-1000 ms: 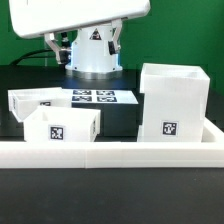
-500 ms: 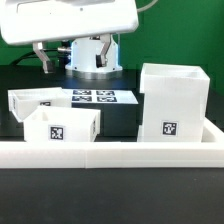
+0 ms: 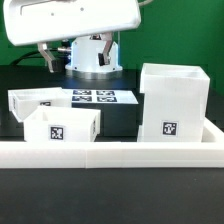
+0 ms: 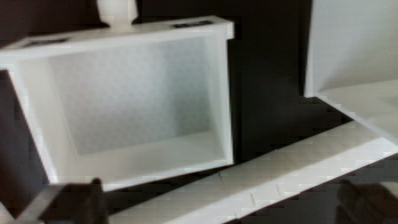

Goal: Assemble drawer

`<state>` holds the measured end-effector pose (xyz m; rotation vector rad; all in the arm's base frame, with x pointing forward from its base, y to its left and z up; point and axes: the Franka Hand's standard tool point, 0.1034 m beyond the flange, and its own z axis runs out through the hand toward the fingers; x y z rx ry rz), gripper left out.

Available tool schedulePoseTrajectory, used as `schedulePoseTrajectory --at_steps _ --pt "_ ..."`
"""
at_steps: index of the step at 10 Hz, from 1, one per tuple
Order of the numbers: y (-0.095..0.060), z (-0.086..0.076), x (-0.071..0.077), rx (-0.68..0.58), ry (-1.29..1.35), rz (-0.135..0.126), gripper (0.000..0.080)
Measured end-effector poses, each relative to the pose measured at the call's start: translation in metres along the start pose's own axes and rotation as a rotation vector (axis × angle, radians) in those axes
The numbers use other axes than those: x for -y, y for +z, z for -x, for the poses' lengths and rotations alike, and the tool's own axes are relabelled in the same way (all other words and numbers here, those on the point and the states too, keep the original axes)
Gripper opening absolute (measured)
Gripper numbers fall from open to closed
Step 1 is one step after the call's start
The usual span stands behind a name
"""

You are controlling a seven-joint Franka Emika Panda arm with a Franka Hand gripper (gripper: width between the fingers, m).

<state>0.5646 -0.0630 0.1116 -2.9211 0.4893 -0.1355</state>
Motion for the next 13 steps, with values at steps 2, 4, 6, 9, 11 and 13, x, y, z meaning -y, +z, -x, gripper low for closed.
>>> schedulePoseTrajectory --at_steps 2,4,6,9,11,13 --pt "0.021 0.008 0.001 0.026 0.021 0.016 0.0649" --pt "0.039 0.012 -0.001 0.009 0.013 0.035 0.0649" --pt "0.052 0.015 -0.005 0.004 0.004 0.048 0.0649" --pt "0.055 0.015 -0.006 0.001 0.005 0.052 0.0649" --pt "0.057 0.015 -0.008 0.000 0.004 0.054 0.0649" --pt "0.076 0.020 -0.012 -0.012 0.002 0.074 0.0649"
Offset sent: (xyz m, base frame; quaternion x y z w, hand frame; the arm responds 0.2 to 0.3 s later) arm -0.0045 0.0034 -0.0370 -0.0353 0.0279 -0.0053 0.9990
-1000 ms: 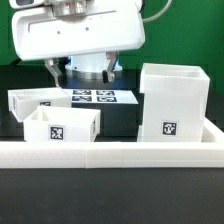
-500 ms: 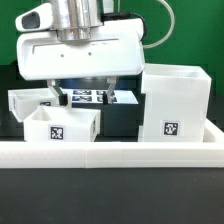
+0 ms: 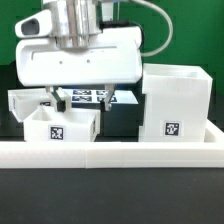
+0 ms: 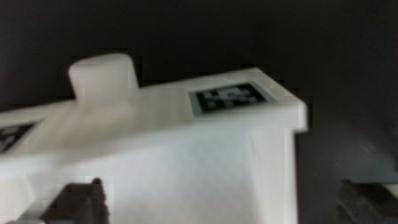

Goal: Assemble drawer

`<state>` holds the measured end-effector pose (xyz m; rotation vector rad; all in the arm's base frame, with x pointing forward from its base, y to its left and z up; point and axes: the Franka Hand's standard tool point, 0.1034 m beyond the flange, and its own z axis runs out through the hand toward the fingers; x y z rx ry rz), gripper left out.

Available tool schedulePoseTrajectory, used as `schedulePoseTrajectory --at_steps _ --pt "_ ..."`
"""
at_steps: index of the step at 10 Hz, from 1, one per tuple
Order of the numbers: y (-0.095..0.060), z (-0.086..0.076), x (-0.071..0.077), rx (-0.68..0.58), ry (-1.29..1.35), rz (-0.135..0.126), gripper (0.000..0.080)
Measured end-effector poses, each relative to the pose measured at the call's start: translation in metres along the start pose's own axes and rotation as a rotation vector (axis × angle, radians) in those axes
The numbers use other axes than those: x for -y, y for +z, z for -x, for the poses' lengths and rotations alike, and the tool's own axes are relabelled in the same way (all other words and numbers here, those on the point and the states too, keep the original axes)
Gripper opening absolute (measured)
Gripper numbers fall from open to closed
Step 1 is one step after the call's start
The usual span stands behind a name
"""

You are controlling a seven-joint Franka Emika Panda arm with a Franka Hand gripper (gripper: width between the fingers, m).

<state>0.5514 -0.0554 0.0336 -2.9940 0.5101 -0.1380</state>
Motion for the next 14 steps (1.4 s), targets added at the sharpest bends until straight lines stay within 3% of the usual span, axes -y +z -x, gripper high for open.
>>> schedulePoseTrajectory --at_steps 4,10,12,13,14 --pt "0.010 -0.002 -0.002 -0.024 -0.019 0.013 0.0649" --pt "0.002 -0.019 -0.007 -0.064 -0.097 0.014 0.0623" --pt "0.002 -0.018 -0.007 -0.064 -0.097 0.014 0.0269" --pt "0.002 -0.018 -0.007 -0.065 -0.097 0.014 0.0132" --pt "0.003 -0.018 -0.007 -0.064 -0.098 0.014 0.0132"
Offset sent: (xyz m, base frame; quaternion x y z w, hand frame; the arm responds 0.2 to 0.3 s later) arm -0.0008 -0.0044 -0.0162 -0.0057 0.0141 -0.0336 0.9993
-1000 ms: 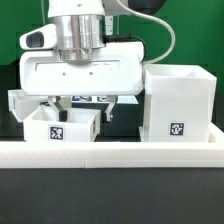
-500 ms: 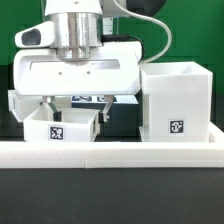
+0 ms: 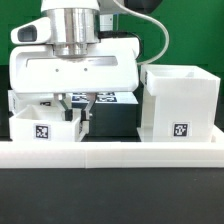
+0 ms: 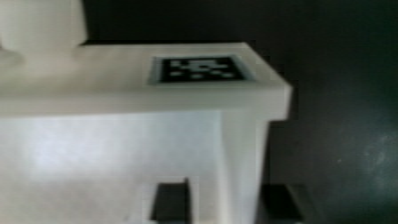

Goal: Assemble drawer

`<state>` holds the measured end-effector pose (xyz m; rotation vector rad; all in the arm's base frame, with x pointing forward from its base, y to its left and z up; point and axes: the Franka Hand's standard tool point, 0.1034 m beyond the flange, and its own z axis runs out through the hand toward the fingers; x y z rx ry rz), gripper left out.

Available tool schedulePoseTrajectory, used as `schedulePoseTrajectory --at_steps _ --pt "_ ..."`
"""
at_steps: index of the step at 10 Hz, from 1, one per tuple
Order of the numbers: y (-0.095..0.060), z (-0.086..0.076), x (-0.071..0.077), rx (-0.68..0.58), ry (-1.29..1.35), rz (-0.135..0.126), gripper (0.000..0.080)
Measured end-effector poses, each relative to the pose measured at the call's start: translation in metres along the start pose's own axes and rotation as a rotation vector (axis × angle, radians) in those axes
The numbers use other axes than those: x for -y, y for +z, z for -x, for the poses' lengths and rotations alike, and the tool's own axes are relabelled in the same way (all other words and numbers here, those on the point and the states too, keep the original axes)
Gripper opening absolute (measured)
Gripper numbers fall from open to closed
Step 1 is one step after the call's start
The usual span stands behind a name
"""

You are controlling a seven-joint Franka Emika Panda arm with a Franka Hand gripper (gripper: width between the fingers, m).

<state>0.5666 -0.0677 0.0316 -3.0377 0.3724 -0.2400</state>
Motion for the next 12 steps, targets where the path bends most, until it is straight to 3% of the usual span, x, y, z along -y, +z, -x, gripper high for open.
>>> schedulePoseTrajectory --at_steps 1,7,11,12 --pt "0.000 0.000 0.000 -0.001 0.000 0.000 0.0040" --pt "-0.008 -0.006 -0.007 -0.015 0.016 0.003 0.0040" --pt "0.001 0.002 -0.015 -0.034 0.017 0.025 0.0041" --pt "0.003 0.005 -0.016 -0.030 0.019 0.027 0.0218"
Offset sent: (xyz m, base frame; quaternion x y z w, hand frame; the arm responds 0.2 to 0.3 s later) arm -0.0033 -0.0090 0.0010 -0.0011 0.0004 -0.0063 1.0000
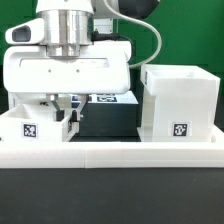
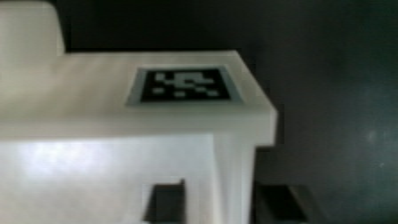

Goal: Assemble drawer

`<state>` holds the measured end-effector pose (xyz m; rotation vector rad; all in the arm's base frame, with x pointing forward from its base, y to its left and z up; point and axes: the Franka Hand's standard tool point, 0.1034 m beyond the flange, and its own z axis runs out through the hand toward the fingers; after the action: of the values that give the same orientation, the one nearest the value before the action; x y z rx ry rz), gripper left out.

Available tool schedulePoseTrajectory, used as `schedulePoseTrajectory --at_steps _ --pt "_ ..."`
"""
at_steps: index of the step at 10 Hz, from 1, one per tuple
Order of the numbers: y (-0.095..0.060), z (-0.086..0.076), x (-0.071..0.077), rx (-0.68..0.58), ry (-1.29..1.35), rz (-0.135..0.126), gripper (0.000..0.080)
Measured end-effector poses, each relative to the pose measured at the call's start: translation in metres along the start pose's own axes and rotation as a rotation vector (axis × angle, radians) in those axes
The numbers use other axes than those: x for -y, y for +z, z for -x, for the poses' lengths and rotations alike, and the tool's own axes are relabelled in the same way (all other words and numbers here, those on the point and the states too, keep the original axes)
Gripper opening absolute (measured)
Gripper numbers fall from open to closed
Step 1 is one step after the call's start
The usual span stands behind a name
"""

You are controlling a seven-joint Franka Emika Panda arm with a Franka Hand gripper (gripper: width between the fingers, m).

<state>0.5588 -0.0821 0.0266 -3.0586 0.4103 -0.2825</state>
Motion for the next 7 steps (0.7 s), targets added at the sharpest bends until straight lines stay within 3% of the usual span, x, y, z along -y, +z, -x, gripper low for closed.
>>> schedulePoseTrajectory --at_steps 1,3,4,5,7 --pt "0.0008 0.0020 0.0004 0.003 0.014 0.000 0.0218" --pt "0.0048 0.0056 0.0019 0.010 0.030 0.002 0.0537" --pt "0.0051 0.0059 0.0009 0.010 0.036 0.002 0.0537" --pt "0.0059 0.0066 -0.0002 0.012 0.040 0.002 0.0628" --pt "0.0105 0.0071 -0.0056 -0.002 0.042 0.012 0.0648"
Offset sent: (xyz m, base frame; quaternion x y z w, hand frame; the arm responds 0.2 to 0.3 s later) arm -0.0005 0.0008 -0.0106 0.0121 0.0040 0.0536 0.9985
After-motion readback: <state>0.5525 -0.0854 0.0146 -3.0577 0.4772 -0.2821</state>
